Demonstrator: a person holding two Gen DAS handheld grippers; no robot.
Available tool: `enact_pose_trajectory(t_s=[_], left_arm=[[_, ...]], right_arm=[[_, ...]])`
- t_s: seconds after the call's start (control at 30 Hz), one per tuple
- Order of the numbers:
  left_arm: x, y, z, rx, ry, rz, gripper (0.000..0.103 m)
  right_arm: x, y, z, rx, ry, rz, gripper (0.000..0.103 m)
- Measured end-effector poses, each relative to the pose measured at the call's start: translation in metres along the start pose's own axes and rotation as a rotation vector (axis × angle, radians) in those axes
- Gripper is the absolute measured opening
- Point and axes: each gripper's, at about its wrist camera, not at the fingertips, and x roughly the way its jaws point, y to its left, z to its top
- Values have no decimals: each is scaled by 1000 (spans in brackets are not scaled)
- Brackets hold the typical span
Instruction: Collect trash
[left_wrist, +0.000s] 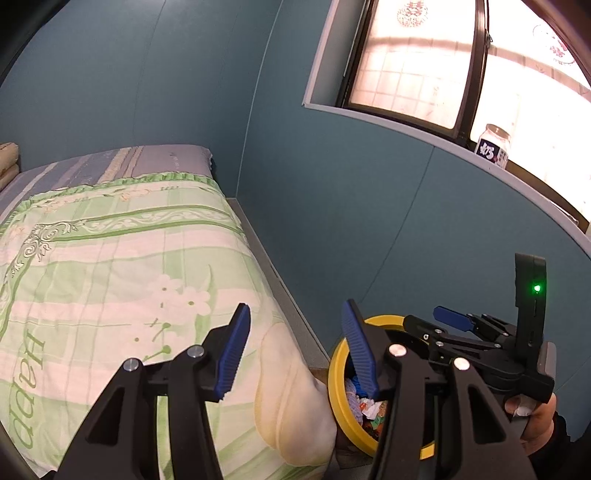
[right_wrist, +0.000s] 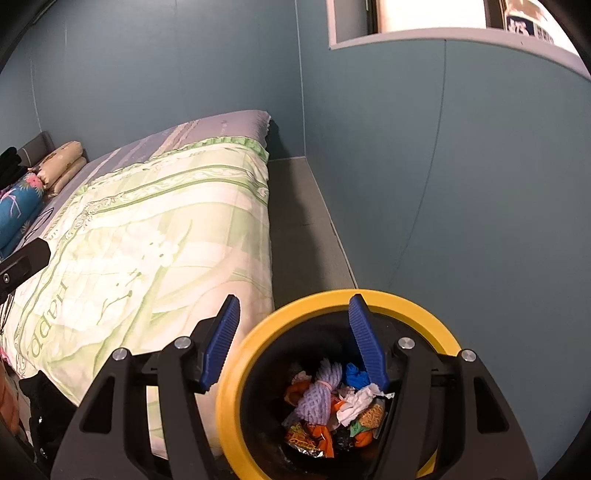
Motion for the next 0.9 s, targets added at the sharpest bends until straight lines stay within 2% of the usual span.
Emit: enact_pose_trajectory(t_s=[0.9], left_arm=[[-94,66,-4,-75,-138,160,49]], right_arm=[[-23,104,22,-167,-84,140,60]])
